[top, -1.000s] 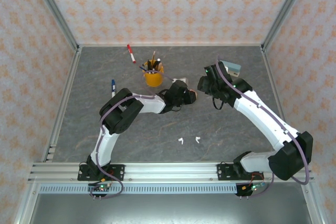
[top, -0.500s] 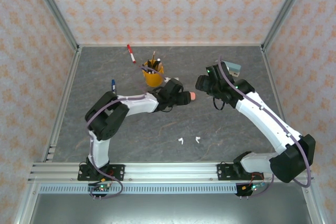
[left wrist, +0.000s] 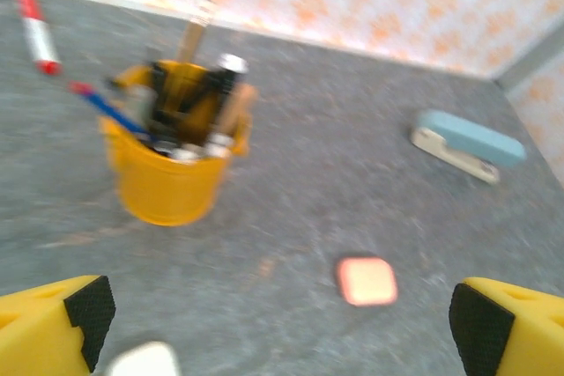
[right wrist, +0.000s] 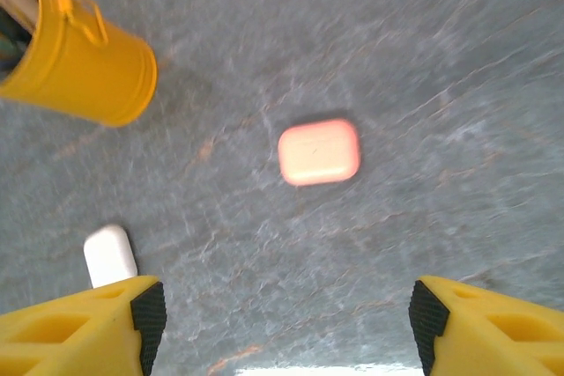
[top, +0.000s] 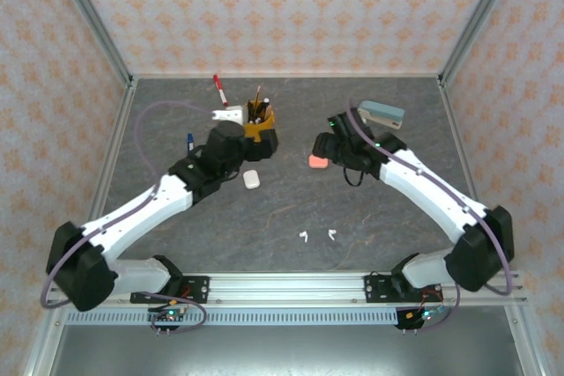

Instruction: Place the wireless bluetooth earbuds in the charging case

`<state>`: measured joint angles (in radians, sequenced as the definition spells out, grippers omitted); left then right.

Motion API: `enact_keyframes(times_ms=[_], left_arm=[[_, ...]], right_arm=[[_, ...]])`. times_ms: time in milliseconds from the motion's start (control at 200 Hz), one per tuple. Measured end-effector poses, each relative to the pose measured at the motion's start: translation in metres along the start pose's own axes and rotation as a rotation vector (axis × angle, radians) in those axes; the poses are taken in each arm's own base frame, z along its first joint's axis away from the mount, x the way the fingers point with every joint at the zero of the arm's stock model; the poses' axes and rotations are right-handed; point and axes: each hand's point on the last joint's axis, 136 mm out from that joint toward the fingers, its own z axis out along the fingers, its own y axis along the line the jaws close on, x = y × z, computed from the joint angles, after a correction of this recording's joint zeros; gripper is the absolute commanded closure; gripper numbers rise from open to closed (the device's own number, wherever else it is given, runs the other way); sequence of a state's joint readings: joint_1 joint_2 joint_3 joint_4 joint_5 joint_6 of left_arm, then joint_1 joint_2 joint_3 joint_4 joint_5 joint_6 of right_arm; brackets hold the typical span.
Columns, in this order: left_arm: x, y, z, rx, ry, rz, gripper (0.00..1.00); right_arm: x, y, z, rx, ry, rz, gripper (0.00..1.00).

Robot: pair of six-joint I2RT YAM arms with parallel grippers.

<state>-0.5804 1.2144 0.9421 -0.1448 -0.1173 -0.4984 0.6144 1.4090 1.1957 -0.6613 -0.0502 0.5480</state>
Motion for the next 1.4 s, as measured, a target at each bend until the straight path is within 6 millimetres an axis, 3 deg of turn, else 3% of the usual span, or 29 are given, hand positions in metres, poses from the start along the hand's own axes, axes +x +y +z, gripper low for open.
enact_keyframes(times_ms=[110, 280, 450, 716, 856, 1101, 1236, 1401], left_arm=[[-0.01, 0.047, -0.013, -0.117, -0.056, -0.034, 0.0], [-0.016, 0.093, -0.021, -0.229, -0.087, -0.08, 0.0], [-0.02, 0.138, -0.021, -0.32, -0.096, -0.181, 0.0], [0.003, 0.201, -0.022, -0.422, -0.074, -0.399, 0.0], [0.017, 0.207, -0.02, -0.416, -0.046, -0.456, 0.0], [0.012, 0.197, -0.016, -0.358, -0.051, -0.476, 0.0], [0.011, 0.195, -0.015, -0.34, -0.051, -0.478, 0.0], [0.015, 0.192, -0.009, -0.321, -0.025, -0.481, 0.0]], right_arm=[[0.025, 0.029, 0.026, 0.007, 0.073, -0.075, 0.25], [0.054, 0.073, 0.062, 0.008, 0.144, -0.152, 0.24], [0.074, 0.105, 0.098, 0.034, 0.178, -0.167, 0.24], [0.094, 0.15, 0.137, 0.057, 0.198, -0.221, 0.24], [0.101, 0.156, 0.151, 0.081, 0.214, -0.25, 0.24], [0.113, 0.149, 0.173, 0.125, 0.254, -0.296, 0.27], [0.117, 0.147, 0.179, 0.133, 0.269, -0.323, 0.34], [0.118, 0.147, 0.179, 0.131, 0.275, -0.342, 0.49]])
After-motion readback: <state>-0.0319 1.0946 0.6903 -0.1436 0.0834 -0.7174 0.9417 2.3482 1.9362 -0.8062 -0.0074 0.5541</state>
